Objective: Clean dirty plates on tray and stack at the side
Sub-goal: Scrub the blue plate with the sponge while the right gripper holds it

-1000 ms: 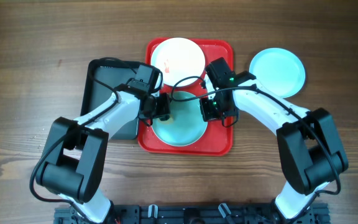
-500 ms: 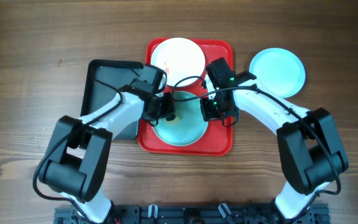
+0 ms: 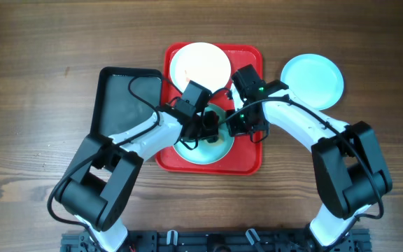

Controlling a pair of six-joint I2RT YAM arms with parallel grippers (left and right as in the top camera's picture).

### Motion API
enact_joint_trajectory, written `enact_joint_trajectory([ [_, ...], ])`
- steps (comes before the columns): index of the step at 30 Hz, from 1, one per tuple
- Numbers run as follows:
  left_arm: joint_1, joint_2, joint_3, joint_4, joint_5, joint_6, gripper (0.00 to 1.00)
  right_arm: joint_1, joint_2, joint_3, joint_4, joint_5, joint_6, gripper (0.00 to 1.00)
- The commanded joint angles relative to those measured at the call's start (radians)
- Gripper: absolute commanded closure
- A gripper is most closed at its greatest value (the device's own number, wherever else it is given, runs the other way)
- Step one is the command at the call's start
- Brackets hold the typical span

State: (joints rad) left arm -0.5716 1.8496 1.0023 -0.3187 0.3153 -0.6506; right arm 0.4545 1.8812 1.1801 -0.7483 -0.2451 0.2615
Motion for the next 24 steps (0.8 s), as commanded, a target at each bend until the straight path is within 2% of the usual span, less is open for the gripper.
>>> enact_joint_trajectory([
  [1,-0.029,0.053,-0.034,-0.010,0.044,-0.020,0.96,0.010,-0.006,-0.003,0.007,-0.041,0.001,0.96],
  [3,-0.023,0.048,-0.027,-0.016,0.048,-0.019,0.96,0.010,-0.006,-0.003,0.008,-0.041,0.001,0.96],
  [6,0.002,0.015,0.016,-0.107,0.039,0.041,0.96,0.010,-0.006,-0.003,0.007,-0.041,0.001,0.96],
  [11,0.049,-0.107,0.106,-0.279,-0.095,0.114,0.96,0.010,-0.006,-0.003,0.012,-0.041,0.001,0.96],
  [16,0.087,-0.235,0.117,-0.321,-0.201,0.131,0.96,0.010,-0.006,-0.003,0.014,-0.041,0.001,0.96],
  [24,0.103,-0.212,0.108,-0.394,-0.205,0.130,0.96,0.010,-0.006,-0.003,0.014,-0.041,0.001,0.96],
])
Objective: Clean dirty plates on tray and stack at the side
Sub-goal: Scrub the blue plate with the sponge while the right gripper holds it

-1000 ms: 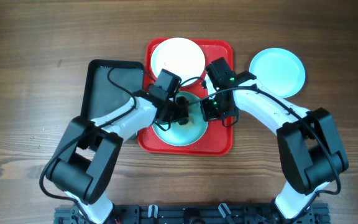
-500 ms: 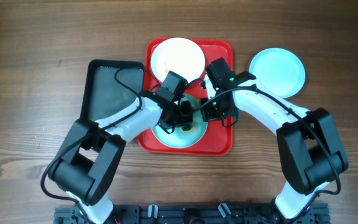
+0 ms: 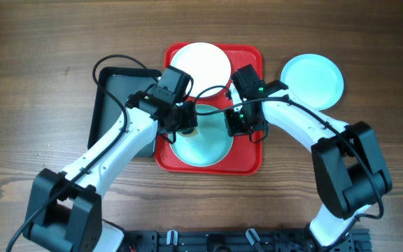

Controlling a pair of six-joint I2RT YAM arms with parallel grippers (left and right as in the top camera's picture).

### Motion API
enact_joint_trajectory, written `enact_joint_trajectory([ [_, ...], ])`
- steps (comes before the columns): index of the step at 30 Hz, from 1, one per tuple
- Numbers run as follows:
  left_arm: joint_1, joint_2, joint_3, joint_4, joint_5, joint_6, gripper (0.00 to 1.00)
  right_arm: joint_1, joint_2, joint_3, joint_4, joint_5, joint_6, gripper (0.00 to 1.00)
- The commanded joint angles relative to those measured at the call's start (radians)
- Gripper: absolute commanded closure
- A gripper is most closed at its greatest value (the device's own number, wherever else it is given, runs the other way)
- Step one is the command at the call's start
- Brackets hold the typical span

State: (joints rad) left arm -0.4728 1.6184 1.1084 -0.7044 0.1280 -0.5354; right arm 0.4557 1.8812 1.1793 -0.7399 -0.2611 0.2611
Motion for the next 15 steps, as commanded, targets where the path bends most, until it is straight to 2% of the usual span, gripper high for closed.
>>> enact_joint_trajectory([
  [1,0.004,0.040,0.002,-0.012,-0.018,0.015,0.96,0.009,-0.006,-0.003,0.006,-0.025,0.001,0.96],
  [15,-0.005,0.200,0.002,-0.056,-0.006,0.004,0.96,0.009,-0.006,-0.003,0.013,-0.024,0.001,0.96],
])
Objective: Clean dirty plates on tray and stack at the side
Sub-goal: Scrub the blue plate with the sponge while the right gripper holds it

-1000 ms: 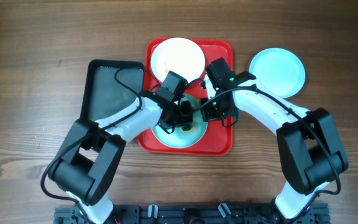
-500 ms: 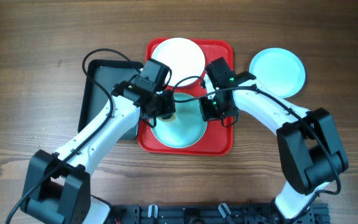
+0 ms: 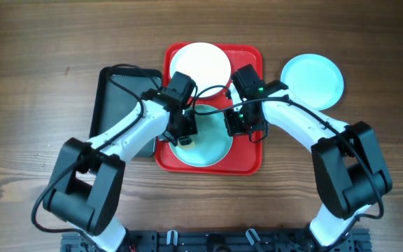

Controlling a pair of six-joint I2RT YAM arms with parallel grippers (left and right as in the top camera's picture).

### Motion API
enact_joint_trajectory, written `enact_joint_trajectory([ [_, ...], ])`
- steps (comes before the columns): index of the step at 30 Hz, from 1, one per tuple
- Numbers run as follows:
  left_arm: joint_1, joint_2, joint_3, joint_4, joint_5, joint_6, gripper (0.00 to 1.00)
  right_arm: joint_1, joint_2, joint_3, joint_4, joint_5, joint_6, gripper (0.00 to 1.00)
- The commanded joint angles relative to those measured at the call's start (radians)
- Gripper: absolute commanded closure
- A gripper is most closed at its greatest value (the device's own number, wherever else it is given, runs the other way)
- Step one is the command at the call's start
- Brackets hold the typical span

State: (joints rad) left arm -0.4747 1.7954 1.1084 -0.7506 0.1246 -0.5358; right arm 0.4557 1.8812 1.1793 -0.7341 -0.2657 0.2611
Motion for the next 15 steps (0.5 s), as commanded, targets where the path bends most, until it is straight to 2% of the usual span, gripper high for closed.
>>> enact_joint_trajectory([
  [1,-0.003,0.027,0.001,-0.016,-0.003,0.005,0.96,0.009,-0.006,-0.003,0.008,-0.020,0.001,0.96],
  [7,-0.008,0.032,-0.027,-0.008,-0.003,-0.001,0.96,0.009,-0.006,-0.003,0.008,-0.020,0.001,0.96],
  [11,-0.009,0.034,-0.094,0.063,0.001,-0.049,0.96,0.009,-0.006,-0.003,0.011,-0.021,0.001,0.96],
  [15,-0.012,0.034,-0.143,0.148,0.064,-0.049,0.96,0.009,-0.006,-0.003,0.011,-0.021,0.001,0.96],
])
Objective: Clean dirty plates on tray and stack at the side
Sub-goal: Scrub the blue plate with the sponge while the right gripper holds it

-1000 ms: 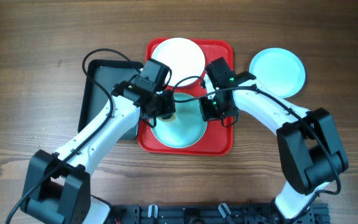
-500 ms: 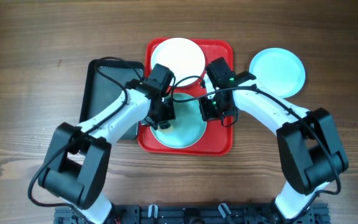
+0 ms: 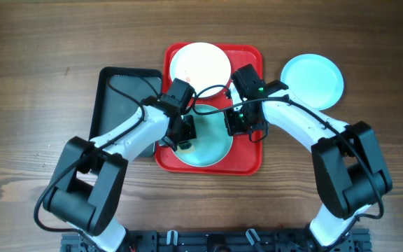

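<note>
A red tray (image 3: pixel 252 157) lies at the table's middle. On its far half sits a white plate (image 3: pixel 201 63), on its near half a mint-green plate (image 3: pixel 208 148). My left gripper (image 3: pixel 181 137) points down over the green plate's left edge; its body hides the fingers and anything between them. At the green plate's upper right rim my right gripper (image 3: pixel 238 128) looks shut on the rim. A light blue plate (image 3: pixel 312 80) rests on the bare table to the right of the tray.
A black tray (image 3: pixel 121 98) lies left of the red tray, partly under my left arm. Cables loop over the tray between the two wrists. Wooden tabletop surrounds everything.
My left gripper has shifted slightly down and left, from the green plate's upper left part to its left edge. The right gripper and all plates are where they were.
My left gripper first stood over the middle of the green plate, then at its upper left with a pale tan thing under it, then lower on the plate's left side, now at the left edge. The right gripper stayed on the plate's rim throughout.
</note>
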Controlling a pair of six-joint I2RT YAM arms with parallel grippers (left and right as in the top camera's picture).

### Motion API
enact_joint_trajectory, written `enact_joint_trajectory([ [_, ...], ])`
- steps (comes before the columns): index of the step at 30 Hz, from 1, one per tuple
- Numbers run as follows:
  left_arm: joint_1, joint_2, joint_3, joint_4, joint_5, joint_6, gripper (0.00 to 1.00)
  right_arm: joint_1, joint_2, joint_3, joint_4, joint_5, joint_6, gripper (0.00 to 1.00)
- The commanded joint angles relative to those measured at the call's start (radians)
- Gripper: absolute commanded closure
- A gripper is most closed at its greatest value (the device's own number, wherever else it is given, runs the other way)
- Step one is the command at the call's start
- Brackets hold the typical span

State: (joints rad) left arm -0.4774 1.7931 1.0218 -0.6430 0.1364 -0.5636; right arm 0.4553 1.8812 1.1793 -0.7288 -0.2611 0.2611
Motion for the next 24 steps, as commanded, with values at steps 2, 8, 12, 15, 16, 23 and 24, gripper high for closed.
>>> enact_joint_trajectory([
  [2,-0.010,0.036,-0.058,0.042,0.053,-0.021,0.96,0.009,-0.006,-0.003,0.005,-0.025,0.001,0.96],
  [8,-0.010,0.036,-0.058,0.050,0.091,-0.051,0.96,0.009,-0.006,-0.003,0.007,-0.025,0.001,0.96],
  [12,-0.010,0.036,-0.058,0.056,0.121,-0.075,0.96,0.009,-0.006,-0.003,0.007,-0.025,0.001,0.96],
  [15,-0.023,0.036,-0.059,0.062,0.121,-0.083,0.96,0.009,-0.006,-0.003,0.007,-0.025,0.001,0.96],
  [16,-0.031,0.036,-0.059,0.065,0.121,-0.098,0.96,0.009,-0.006,-0.003,0.007,-0.025,0.001,0.96],
  [23,-0.117,0.036,-0.059,0.150,0.113,-0.152,0.96,0.009,-0.006,-0.003,0.006,-0.025,0.001,0.96],
  [24,-0.125,0.036,-0.059,0.159,0.114,-0.153,0.96,0.009,-0.006,-0.003,0.006,-0.025,0.001,0.96],
])
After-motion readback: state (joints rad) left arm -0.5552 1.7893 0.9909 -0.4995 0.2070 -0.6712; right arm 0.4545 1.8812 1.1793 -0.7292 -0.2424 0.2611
